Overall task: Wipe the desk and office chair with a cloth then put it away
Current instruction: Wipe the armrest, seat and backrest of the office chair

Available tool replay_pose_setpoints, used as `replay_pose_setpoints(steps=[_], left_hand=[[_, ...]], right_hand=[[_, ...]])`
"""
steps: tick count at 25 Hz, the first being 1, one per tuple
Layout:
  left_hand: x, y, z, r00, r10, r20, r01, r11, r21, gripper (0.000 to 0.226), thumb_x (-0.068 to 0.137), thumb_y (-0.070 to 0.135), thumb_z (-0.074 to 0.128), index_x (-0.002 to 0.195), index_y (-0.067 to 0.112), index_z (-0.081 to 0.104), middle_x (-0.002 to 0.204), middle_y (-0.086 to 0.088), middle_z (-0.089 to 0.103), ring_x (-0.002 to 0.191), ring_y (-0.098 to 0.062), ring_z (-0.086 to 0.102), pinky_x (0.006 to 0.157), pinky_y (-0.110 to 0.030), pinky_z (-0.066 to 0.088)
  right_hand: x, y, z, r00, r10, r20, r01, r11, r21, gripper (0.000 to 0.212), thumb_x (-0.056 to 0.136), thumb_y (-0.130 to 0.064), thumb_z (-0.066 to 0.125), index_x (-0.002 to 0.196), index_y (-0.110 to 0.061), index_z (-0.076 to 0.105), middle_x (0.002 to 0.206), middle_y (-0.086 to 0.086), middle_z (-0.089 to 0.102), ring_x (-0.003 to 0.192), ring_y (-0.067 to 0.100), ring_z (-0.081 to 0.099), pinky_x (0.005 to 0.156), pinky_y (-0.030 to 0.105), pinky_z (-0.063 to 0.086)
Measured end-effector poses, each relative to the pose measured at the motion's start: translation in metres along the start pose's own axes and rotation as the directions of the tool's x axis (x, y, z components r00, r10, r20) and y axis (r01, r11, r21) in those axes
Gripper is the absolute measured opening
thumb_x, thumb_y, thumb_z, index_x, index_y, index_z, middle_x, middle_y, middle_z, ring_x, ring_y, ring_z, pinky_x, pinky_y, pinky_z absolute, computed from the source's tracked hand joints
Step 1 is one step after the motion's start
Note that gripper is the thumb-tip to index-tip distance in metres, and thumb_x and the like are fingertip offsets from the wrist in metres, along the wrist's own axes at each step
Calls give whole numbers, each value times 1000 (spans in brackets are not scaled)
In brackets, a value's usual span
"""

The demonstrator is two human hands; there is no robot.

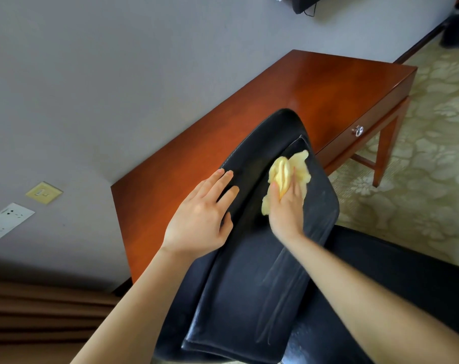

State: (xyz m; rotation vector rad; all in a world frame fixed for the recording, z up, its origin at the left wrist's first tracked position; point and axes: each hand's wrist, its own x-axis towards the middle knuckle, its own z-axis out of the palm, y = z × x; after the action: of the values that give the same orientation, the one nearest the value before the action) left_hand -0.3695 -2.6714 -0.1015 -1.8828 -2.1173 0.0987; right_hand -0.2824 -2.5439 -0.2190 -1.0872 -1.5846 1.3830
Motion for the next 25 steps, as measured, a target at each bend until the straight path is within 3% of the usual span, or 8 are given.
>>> replay_pose_setpoints(steps=[3, 8, 10, 12, 15, 17, 21, 25], left_hand=[[0, 1, -1, 1000, 2, -1, -2, 1000, -1, 46, 78, 10, 64, 123, 5, 60, 139, -17, 49, 134, -34, 40, 108, -40, 29], [-2, 6, -2, 1000, 3, -2, -3, 1000, -1, 46, 77, 7, 65, 123, 2, 61, 138, -19, 49, 133, -36, 41, 107, -42, 32], [-2, 8, -3, 1000, -4, 1, 4, 1000, -4, 47, 77, 7, 64, 124, 2, 60, 140, -19, 48, 134, -36, 40, 108, -41, 30], [-3, 9, -3, 1000, -12, 6, 12, 1000, -3, 47, 78, 8, 64, 125, 3, 60, 141, -18, 47, 135, -34, 38, 108, -40, 29], [-3, 9, -3, 1000, -15, 7, 15, 1000, 6, 47, 79, 9, 64, 125, 4, 60, 141, -17, 47, 135, -34, 38, 108, -41, 30], [-3, 8, -2, 1000, -13, 5, 12, 1000, 7, 47, 79, 9, 65, 125, 4, 60, 141, -17, 48, 135, -34, 39, 108, -42, 31], [-2, 7, 0, 1000, -9, 4, 9, 1000, 7, 47, 78, 9, 65, 124, 4, 60, 140, -17, 48, 134, -34, 40, 107, -42, 31], [-1, 6, 0, 1000, -2, -4, 2, 1000, -7, 46, 77, 9, 66, 122, 4, 61, 138, -18, 50, 132, -35, 42, 105, -45, 36]], right_hand=[[-82, 20, 8, 979, -120, 164, 97, 985, 142, 56, 98, -34, 39, 147, -47, 15, 150, -25, 23, 132, -7, 27, 106, 21, 32], [-128, 61, -1, 785, -448, 427, 509, 860, -33, 47, 100, -52, 21, 146, -50, 14, 157, -21, 10, 143, 4, 15, 116, 22, 16], [-98, 49, -10, 823, -382, 420, 385, 919, 80, 32, 100, -53, 31, 128, -43, 42, 134, -21, 42, 104, 7, 58, 85, 37, 51], [-58, 41, -17, 907, -306, 289, 265, 949, 173, 21, 98, -49, 40, 115, -39, 43, 102, -18, 51, 64, 7, 57, 52, 29, 51], [-6, 31, -24, 971, -148, 187, 137, 988, 69, 47, 95, -46, 41, 138, -55, 22, 126, -22, 49, 100, -4, 53, 82, 21, 47], [31, 25, -30, 987, -82, 140, 97, 990, -106, 56, 100, -41, 35, 150, -38, 10, 147, -5, 37, 121, 11, 47, 89, 23, 38], [102, -3, -42, 993, 47, 111, -13, 956, -294, 56, 101, -37, 32, 152, -20, 15, 145, 12, 39, 126, 32, 46, 102, 42, 40], [107, -15, -38, 994, 86, 69, -52, 914, -402, 55, 101, -33, 34, 150, -16, 17, 140, 15, 43, 121, 33, 50, 99, 44, 44]])
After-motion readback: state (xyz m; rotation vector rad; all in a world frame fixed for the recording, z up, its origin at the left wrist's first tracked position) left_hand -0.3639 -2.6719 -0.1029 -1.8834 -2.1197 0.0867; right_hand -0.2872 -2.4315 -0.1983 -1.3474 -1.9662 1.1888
